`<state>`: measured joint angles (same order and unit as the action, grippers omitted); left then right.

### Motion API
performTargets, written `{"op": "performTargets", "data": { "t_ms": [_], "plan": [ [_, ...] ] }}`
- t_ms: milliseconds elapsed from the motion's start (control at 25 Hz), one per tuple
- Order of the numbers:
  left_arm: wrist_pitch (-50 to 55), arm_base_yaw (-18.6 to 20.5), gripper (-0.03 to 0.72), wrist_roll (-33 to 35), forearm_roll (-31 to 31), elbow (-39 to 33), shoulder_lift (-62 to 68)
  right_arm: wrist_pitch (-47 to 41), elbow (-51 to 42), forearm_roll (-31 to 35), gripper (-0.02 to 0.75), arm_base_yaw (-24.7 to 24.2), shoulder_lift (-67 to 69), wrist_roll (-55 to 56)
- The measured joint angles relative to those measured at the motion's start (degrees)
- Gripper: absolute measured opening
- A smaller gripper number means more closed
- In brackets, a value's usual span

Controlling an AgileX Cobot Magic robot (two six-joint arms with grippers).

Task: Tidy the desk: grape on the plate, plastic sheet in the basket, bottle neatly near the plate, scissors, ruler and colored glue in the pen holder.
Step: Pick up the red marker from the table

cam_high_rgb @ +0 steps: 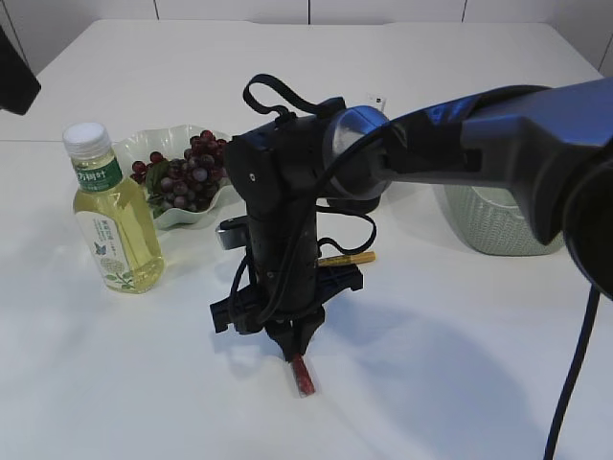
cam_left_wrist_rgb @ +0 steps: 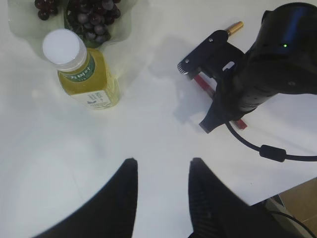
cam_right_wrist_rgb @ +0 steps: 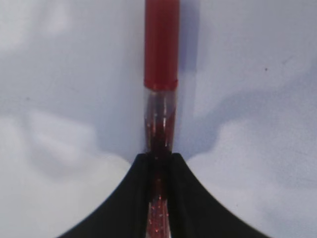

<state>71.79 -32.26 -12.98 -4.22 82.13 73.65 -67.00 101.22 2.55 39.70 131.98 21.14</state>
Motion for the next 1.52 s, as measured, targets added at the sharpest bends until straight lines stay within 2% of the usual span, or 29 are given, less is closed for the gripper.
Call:
{"op": "performTargets", "data": {
  "t_ms": [480,1040,1240,1520],
  "plan": [
    [0.0,0.0,0.253,0.0,0.0,0.0,0.0,-1.0,0.0,-3.1,0.094,0.0,-1.7,-2.9],
    [0.0,0.0,0.253,0.0,0.7,0.0,0.0,-1.6,-1.4,0.4,0.092,0.0,-7.4,-22.6],
    [0.0,0.0,0.253,0.0,1.4,0.0,0.0,6.7,-11.1,0.9,0.092,0.0,-13.0,-26.1],
    [0.0,0.0,0.253,0.0,1.5,0.0,0.0,32.3,-29.0,0.5,0.092,0.0,-28.7,-28.4]
  ]
}}
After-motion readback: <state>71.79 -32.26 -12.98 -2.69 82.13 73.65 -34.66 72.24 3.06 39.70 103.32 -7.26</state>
